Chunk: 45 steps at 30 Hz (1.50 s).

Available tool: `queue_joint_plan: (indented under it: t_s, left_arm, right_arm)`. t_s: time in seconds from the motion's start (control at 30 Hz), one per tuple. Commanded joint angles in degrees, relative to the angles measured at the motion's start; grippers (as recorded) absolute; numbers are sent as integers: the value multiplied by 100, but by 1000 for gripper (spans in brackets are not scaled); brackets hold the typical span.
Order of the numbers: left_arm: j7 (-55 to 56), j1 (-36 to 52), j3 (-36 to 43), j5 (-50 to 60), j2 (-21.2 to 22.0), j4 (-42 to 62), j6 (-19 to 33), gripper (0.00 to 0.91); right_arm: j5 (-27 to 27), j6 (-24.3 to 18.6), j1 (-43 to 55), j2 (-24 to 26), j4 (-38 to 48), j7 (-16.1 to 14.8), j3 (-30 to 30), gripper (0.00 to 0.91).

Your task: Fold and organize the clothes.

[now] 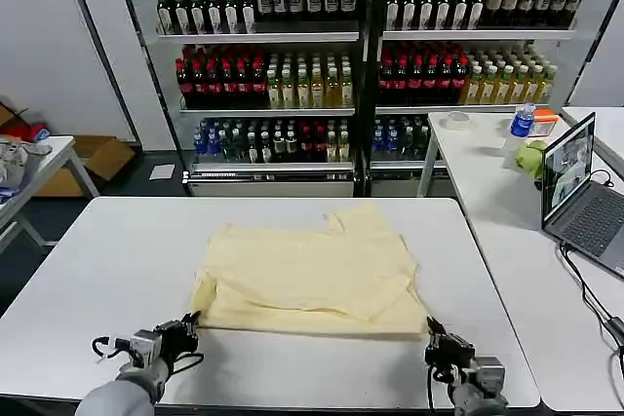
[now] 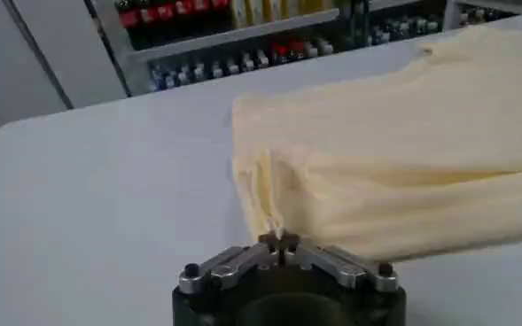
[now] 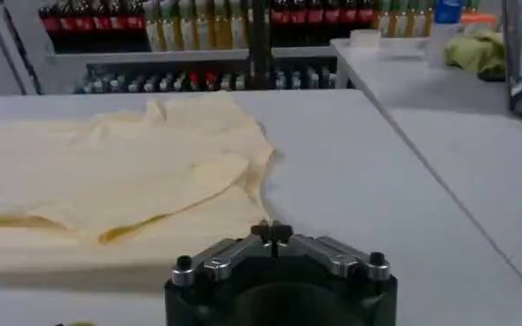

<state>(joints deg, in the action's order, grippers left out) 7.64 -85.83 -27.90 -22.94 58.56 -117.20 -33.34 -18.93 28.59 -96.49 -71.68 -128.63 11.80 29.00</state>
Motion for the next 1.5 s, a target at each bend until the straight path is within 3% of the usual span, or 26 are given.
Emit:
queue_joint_plan:
  t_s: [0.03,0.53,0.57,0.63,0.67,0.9,1.1,1.37,1.5]
  left_arm:
    - [9,-953,-223,24,12,-762,31,10]
    - [280,-2011,-480,154,-148,-1317,29,0]
    - [288,-2035,-474,157,-155,-1334,28,10]
    - [302,-2052,-452,172,-152,-1348,29,736]
    - [320,-2053,-428,198,-148,-1351,27,907]
    - [420,-1907,-556,170,-183,-1496,26,907]
    - [432,-1342,-917,-414,-394,-1549,28,907]
    - [641,215,-436,-1234,-699,-621,29,907]
    - [675,1199,74,-1160,-741,-134,16,907]
  right_arm:
    - [380,-17,-1248,50,-799,-36,118,0]
    - [689,304,-1634,179,-1050,-110,163,0]
    - [717,286,-1636,176,-1053,-120,159,907]
    - [776,227,-1638,173,-1090,-169,178,907]
    - [783,190,-1632,173,-1111,-184,201,907]
    - [451,-123,-1177,344,-1235,-154,572,907]
    - [-2,-200,-262,582,-727,29,573,907]
    - [-849,307,2026,844,579,485,-295,907]
    - [-921,453,3015,744,1419,677,-870,907]
